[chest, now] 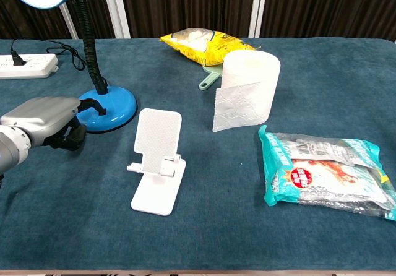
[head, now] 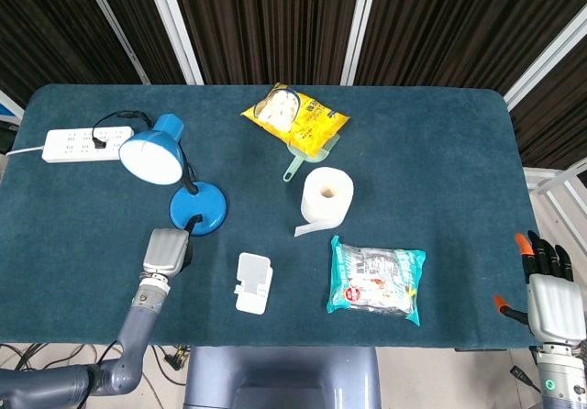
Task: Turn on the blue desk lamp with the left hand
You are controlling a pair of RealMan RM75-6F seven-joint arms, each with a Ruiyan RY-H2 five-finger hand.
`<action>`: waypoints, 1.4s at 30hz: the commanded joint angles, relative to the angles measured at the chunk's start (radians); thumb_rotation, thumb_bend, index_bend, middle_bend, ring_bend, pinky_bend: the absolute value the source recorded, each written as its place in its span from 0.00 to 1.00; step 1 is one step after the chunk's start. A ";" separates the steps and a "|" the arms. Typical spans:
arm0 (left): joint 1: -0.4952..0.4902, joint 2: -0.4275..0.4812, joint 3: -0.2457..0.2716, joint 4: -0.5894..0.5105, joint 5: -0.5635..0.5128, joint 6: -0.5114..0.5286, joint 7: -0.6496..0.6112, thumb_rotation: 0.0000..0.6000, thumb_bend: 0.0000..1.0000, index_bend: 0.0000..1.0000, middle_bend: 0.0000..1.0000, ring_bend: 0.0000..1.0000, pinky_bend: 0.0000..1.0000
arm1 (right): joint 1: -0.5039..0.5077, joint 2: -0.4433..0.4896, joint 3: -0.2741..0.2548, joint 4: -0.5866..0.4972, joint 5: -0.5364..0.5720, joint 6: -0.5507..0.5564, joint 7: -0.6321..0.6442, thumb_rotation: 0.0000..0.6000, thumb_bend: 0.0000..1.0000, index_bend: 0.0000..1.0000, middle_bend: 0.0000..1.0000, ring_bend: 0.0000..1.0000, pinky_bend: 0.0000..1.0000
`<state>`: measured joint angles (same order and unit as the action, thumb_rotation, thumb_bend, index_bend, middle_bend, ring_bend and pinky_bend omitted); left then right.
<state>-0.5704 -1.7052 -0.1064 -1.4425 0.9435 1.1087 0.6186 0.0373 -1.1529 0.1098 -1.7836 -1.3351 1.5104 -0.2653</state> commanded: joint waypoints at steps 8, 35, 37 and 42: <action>-0.001 -0.003 0.009 0.015 0.000 -0.004 0.015 1.00 0.66 0.50 0.81 0.78 0.91 | 0.000 0.000 -0.002 0.002 -0.001 -0.002 0.002 1.00 0.25 0.06 0.02 0.06 0.04; 0.049 0.048 0.023 -0.079 0.127 0.149 0.003 1.00 0.51 0.45 0.70 0.66 0.80 | 0.003 -0.003 -0.001 0.004 0.001 -0.005 0.002 1.00 0.25 0.06 0.02 0.06 0.04; 0.066 0.075 0.029 -0.115 0.168 0.181 -0.022 1.00 0.47 0.42 0.64 0.59 0.72 | 0.003 -0.003 -0.002 0.005 0.000 -0.006 0.002 1.00 0.25 0.06 0.02 0.06 0.04; 0.133 0.190 0.078 -0.239 0.275 0.285 -0.057 1.00 0.38 0.35 0.49 0.36 0.48 | 0.005 -0.006 -0.004 0.004 0.001 -0.009 -0.006 1.00 0.25 0.06 0.02 0.06 0.04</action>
<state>-0.4723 -1.5668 -0.0550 -1.6320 1.1725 1.3533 0.5798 0.0421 -1.1588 0.1061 -1.7796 -1.3346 1.5018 -0.2713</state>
